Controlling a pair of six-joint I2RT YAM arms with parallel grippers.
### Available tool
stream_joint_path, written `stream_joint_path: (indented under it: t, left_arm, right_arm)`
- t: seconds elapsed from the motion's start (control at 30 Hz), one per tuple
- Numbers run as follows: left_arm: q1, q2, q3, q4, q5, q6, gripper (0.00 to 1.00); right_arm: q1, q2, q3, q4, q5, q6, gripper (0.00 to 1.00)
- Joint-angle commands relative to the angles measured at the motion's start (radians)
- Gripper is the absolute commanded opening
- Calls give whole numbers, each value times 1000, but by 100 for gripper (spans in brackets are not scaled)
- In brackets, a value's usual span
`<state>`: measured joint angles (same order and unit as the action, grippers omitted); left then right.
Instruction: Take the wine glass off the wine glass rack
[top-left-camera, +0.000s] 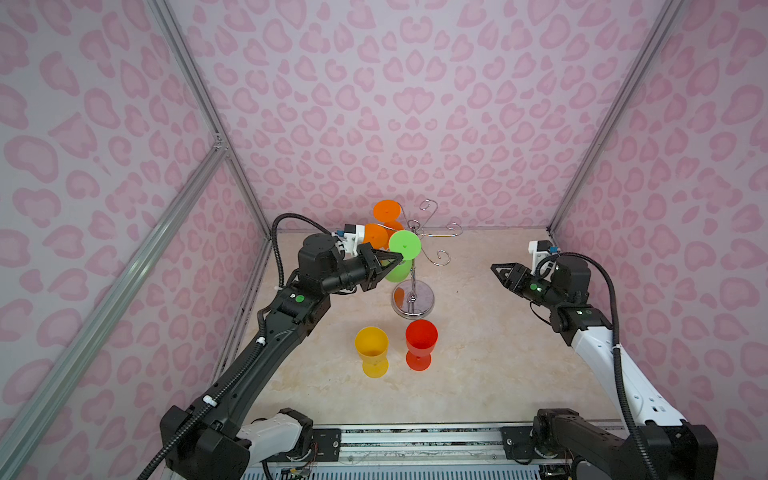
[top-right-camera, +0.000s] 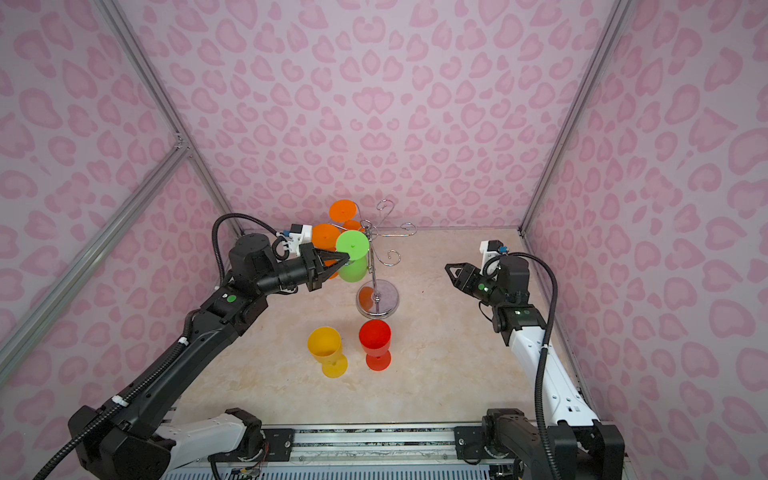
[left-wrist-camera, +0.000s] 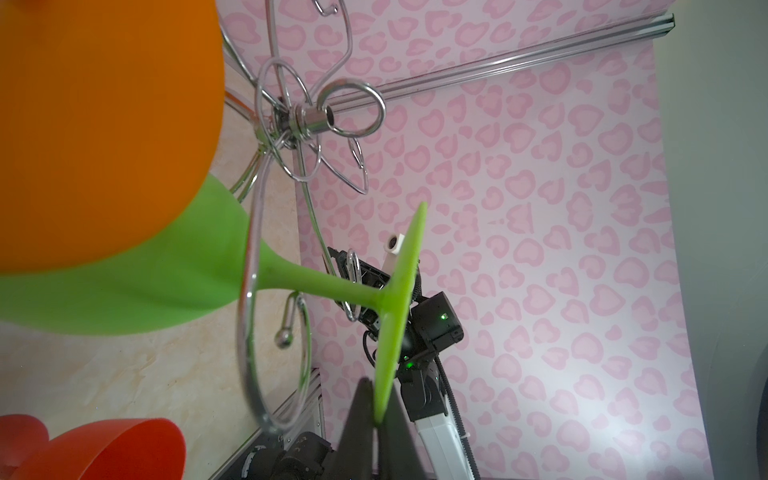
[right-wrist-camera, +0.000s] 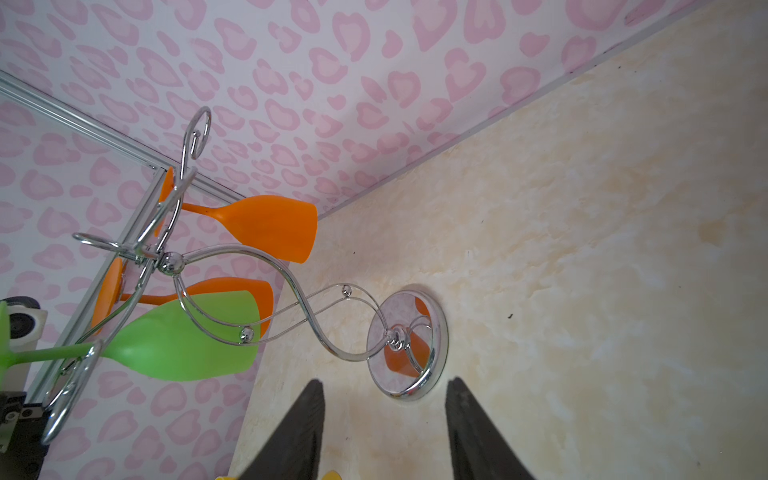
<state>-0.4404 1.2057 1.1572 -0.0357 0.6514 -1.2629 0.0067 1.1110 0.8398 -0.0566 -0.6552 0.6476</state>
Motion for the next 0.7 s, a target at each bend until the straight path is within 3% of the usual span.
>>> stream_joint_path:
  t: [0.0,0.67]
  left_arm:
    - [0,-13,-2,7,21,8,3]
    - [24,57,113,-146,48,-9,2]
  right_arm:
    - [-2,-2,-2,17,-7,5,48]
    - [-1,1,-7,29,-17,20,48]
